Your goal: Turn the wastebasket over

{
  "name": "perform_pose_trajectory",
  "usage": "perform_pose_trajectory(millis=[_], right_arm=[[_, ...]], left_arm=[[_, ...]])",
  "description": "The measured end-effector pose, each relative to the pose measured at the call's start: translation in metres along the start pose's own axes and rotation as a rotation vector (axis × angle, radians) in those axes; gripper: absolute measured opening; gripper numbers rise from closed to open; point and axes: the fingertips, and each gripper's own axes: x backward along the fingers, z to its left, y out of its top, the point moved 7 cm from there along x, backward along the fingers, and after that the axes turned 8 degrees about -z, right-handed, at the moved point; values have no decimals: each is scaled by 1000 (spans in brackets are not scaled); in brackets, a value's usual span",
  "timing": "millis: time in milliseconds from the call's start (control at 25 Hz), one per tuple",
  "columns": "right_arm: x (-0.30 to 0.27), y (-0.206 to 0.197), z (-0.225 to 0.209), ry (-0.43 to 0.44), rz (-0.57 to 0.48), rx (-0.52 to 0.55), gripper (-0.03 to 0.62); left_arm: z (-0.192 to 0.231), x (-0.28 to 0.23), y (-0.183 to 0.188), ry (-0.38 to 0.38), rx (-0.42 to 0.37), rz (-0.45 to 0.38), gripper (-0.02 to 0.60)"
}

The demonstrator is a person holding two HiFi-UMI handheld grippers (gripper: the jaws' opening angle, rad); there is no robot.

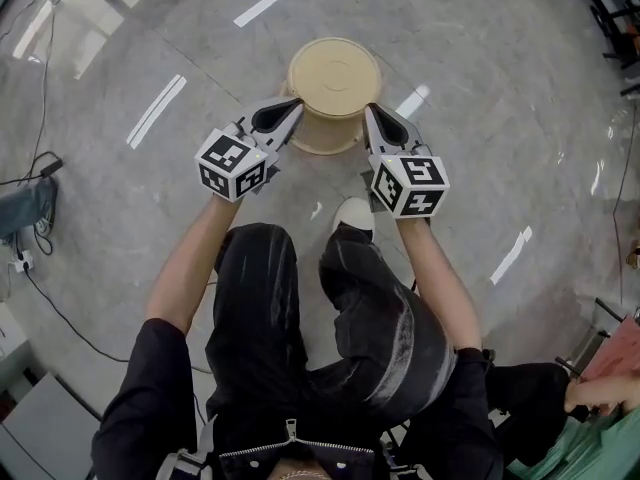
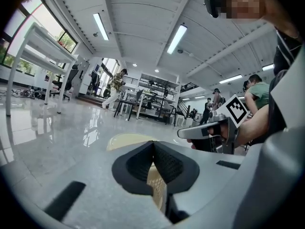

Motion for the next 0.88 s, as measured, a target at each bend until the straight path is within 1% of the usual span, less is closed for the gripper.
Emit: perform_pose_trajectory(millis=[40,280,480,600,680,880], right_arm=[[2,-2,0,5,-6,-18,18],[7,-11,0,9,4,4,18],[5,-1,-1,12,7,17,17],[8,14,-2,19,20,31,17],[11,30,-4,17,21,30,17],[27,89,-9,8,42,23,17]], left_arm=[[-1,0,-2,2,2,4,3],[-6,0,-8,0,8,19,3],[-5,-3,2,-8,-8,16,3],[-6,-6,18,1,-6,16,3],[-8,-10,34,2,-5,15,3],[-26,-18,89,0,9,39,3]])
